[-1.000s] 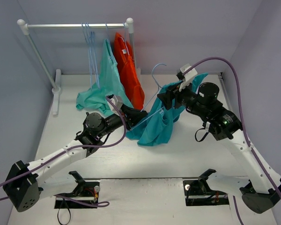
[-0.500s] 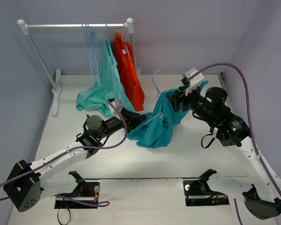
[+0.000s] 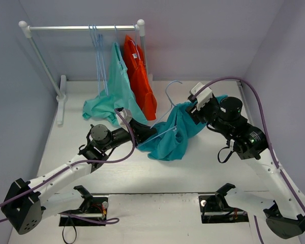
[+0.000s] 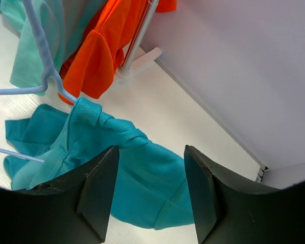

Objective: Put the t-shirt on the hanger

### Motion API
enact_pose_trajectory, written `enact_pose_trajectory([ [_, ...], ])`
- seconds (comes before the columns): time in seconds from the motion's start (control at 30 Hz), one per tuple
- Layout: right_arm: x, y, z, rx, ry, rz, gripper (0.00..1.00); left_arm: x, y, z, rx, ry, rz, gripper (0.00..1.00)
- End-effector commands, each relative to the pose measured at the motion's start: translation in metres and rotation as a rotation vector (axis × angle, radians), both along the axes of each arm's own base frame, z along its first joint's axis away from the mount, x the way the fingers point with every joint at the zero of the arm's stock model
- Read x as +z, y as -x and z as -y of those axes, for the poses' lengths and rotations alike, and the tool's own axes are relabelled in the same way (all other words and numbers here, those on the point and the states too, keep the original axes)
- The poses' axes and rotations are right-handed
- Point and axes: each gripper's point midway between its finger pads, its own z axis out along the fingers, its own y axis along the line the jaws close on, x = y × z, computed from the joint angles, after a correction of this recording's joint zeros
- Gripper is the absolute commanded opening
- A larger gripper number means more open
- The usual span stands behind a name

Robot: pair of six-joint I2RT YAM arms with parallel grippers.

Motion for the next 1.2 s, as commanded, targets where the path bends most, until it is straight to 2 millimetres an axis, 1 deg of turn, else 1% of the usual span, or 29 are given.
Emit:
enact_pose_trajectory([
  [0.0, 0.006, -0.009, -0.001, 0.012, 0.046, 0.061, 0.5, 0.053, 0.015, -0.002, -0.066, 0.084, 0.144, 0.0],
  [0.13, -0.002, -0.005, -0.011, 0.076, 0.053, 0.044, 0.48, 0.056, 0.017, -0.003, -0.087, 0.074, 0.15, 0.0],
  [0.23, -0.01, -0.001, -0.016, 0.112, 0.059, 0.025, 0.42, 0.059, 0.015, -0.005, -0.09, 0.073, 0.156, 0.0],
  [0.3, -0.016, 0.001, -0.018, 0.132, 0.066, 0.011, 0.32, 0.059, 0.015, -0.005, -0.105, 0.064, 0.153, 0.0],
  [0.4, -0.02, 0.002, -0.019, 0.138, 0.071, 0.003, 0.24, 0.059, 0.014, -0.007, -0.119, 0.048, 0.145, 0.0],
  [0.5, -0.02, 0.004, -0.022, 0.159, 0.068, 0.004, 0.05, 0.061, 0.013, -0.009, -0.138, 0.031, 0.132, 0.0],
  [0.53, -0.019, 0.005, -0.022, 0.164, 0.066, 0.005, 0.03, 0.063, 0.012, -0.01, -0.139, 0.03, 0.137, 0.0],
  [0.6, -0.016, 0.008, -0.025, 0.185, 0.058, 0.012, 0.02, 0.068, 0.012, -0.011, -0.144, 0.012, 0.144, 0.0],
  [0.77, -0.001, 0.014, -0.033, 0.236, 0.026, 0.031, 0.09, 0.076, 0.009, -0.008, -0.157, -0.034, 0.157, 0.0],
  [0.8, 0.001, 0.015, -0.034, 0.243, 0.022, 0.035, 0.1, 0.074, 0.008, -0.007, -0.163, -0.041, 0.151, 0.0],
  [0.83, 0.001, 0.015, -0.034, 0.244, 0.022, 0.035, 0.11, 0.075, 0.008, -0.006, -0.17, -0.042, 0.154, 0.0],
  [0.9, 0.008, 0.018, -0.038, 0.269, 0.009, 0.043, 0.11, 0.08, 0.007, -0.004, -0.181, -0.04, 0.163, 0.0],
  [0.97, 0.011, 0.019, -0.041, 0.286, -0.001, 0.045, 0.12, 0.086, 0.008, -0.002, -0.19, -0.036, 0.177, 0.0],
  [1.17, 0.014, 0.02, -0.047, 0.314, -0.006, 0.044, 0.14, 0.093, 0.008, 0.002, -0.216, -0.035, 0.193, 0.0],
])
